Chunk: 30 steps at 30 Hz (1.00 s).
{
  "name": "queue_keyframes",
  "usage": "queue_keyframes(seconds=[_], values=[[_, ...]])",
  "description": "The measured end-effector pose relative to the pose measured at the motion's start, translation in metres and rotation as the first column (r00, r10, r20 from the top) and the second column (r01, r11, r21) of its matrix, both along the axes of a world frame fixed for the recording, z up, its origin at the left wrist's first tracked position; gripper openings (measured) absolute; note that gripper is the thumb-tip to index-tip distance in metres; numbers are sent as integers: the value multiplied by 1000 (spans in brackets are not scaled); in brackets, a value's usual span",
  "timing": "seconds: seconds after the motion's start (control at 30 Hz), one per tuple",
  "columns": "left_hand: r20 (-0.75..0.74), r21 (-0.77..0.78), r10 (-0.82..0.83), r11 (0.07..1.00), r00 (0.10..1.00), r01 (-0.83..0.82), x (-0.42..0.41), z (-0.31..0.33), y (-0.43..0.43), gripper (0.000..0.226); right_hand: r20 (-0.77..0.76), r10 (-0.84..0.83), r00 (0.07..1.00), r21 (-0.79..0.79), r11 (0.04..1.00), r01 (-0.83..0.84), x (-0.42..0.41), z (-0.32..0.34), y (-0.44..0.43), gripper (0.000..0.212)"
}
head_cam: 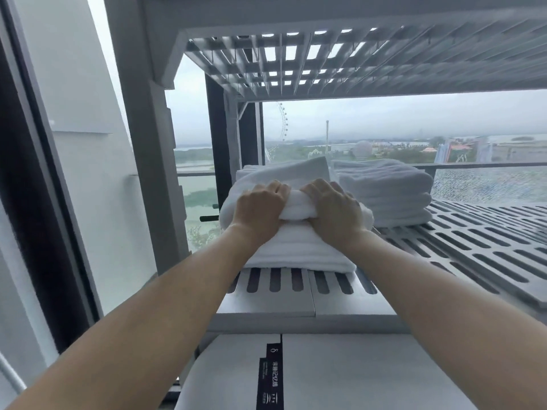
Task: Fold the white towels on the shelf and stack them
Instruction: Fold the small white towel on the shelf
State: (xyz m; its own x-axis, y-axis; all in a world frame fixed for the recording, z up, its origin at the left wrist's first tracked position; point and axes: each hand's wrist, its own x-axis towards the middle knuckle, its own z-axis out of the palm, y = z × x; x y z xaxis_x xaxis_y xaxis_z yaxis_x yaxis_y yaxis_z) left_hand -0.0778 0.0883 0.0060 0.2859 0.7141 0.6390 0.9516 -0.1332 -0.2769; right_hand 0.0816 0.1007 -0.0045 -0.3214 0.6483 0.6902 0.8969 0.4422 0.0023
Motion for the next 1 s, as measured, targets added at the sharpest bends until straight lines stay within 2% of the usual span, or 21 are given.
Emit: queue_keyframes(seconds=[0.27, 0.4, 0.53, 0.67, 0.87, 1.0], values=[[15, 168, -49, 985, 999, 46, 4, 9, -14, 47, -25, 30, 999, 327, 945, -20, -4, 6, -5, 44], [-58, 311, -85, 945, 995, 99, 8, 9, -17, 52, -52, 73, 996, 438, 898, -43, 3, 7, -10, 44], [-75, 349, -135, 925, 988, 153, 24, 12, -21, 53, -76, 124, 989, 472, 878, -74, 21, 8, -13, 42], [-73, 372, -171, 909, 982, 186, 57, 15, -26, 51, -94, 108, 990, 485, 873, -49, 55, 9, -20, 37], [-108, 379, -187, 900, 976, 214, 140, 11, -36, 49, -86, 58, 995, 457, 890, -12, 144, 0, -33, 47], [-147, 375, -205, 894, 968, 246, 203, 2, -38, 54, -83, 1, 997, 470, 882, 38, 210, -14, -39, 45]])
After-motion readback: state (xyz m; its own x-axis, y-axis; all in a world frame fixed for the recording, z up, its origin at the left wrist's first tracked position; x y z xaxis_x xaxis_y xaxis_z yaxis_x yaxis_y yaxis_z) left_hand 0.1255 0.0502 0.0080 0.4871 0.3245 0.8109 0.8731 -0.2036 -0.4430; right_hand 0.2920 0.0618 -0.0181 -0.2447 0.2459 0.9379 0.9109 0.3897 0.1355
